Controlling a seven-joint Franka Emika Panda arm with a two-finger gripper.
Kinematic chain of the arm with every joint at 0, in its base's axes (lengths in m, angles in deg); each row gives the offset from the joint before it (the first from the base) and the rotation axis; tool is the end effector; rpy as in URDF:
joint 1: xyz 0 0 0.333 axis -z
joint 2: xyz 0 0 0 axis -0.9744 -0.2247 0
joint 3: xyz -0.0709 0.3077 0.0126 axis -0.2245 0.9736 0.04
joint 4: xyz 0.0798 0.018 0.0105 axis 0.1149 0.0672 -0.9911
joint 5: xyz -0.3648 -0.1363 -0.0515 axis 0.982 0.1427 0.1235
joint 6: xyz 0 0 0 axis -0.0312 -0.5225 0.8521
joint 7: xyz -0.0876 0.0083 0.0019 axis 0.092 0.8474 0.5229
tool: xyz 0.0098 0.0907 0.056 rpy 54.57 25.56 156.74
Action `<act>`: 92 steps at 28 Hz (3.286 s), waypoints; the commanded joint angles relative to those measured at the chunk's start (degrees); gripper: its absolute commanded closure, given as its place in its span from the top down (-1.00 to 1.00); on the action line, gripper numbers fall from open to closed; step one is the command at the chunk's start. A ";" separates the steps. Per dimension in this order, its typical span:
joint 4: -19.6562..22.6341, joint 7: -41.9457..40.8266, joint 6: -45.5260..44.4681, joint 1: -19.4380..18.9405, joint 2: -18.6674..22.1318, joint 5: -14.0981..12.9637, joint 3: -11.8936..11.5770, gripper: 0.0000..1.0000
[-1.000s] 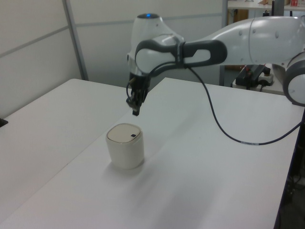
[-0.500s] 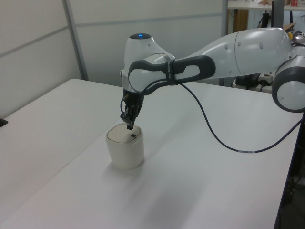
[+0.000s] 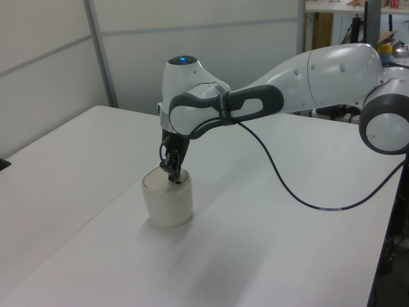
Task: Open the trash can
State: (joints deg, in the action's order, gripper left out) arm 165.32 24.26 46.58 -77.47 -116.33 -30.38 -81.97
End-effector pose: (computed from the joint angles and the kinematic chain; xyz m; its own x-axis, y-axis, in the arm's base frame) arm 0.7228 0.0151 0.4426 0.9680 0.1282 0.2155 0.1351 -0.9907 -0.0176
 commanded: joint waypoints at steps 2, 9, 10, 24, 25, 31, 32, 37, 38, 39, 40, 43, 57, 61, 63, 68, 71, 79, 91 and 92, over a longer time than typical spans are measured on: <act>1.23 0.13 0.55 0.01 1.54 -0.66 -0.20 -1.00; 1.14 -0.05 -6.56 0.28 6.99 -1.98 -0.82 -0.96; 1.14 -0.14 -7.53 0.28 7.78 -1.90 -0.82 -0.92; 1.23 -0.22 -18.96 1.24 14.20 -0.93 -3.19 0.68; 1.23 -0.22 -19.49 1.24 14.38 -0.84 -3.37 0.84; 1.14 -0.05 -22.39 1.42 15.43 -0.23 -3.98 1.00; 1.14 -0.05 -22.39 1.42 15.43 -0.23 -4.24 1.00; 1.14 -0.22 -22.66 1.33 15.87 -0.31 -4.42 1.00; 1.14 -0.31 -22.66 1.33 15.87 -0.31 -4.42 1.00; 1.14 -0.40 -22.66 1.42 15.79 -0.31 -4.42 1.00; 1.14 -0.66 -22.66 1.42 15.79 -0.23 -4.51 1.00; 1.14 -0.93 -22.66 1.42 15.87 -0.31 -4.51 1.00; 1.23 -0.84 -23.01 1.33 15.87 -0.58 -6.27 1.00; 1.23 -0.84 -23.10 1.33 15.79 -0.58 -6.00 1.00; 1.32 -0.84 -23.10 1.33 15.70 -0.58 -5.92 1.00; 1.32 -1.10 -23.01 1.33 15.61 -0.58 -5.83 1.00; 1.49 -1.10 -23.10 1.33 15.70 -0.67 -5.83 1.00; 1.58 -1.19 -24.66 1.24 15.61 -0.84 -5.65 1.00; 1.32 -1.46 -25.21 1.33 15.35 -0.75 -5.65 1.00; 1.32 -1.46 -25.21 1.33 15.43 -0.75 -5.57 1.00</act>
State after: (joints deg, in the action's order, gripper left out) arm 165.50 24.08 22.20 -75.86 -102.01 -31.05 -87.35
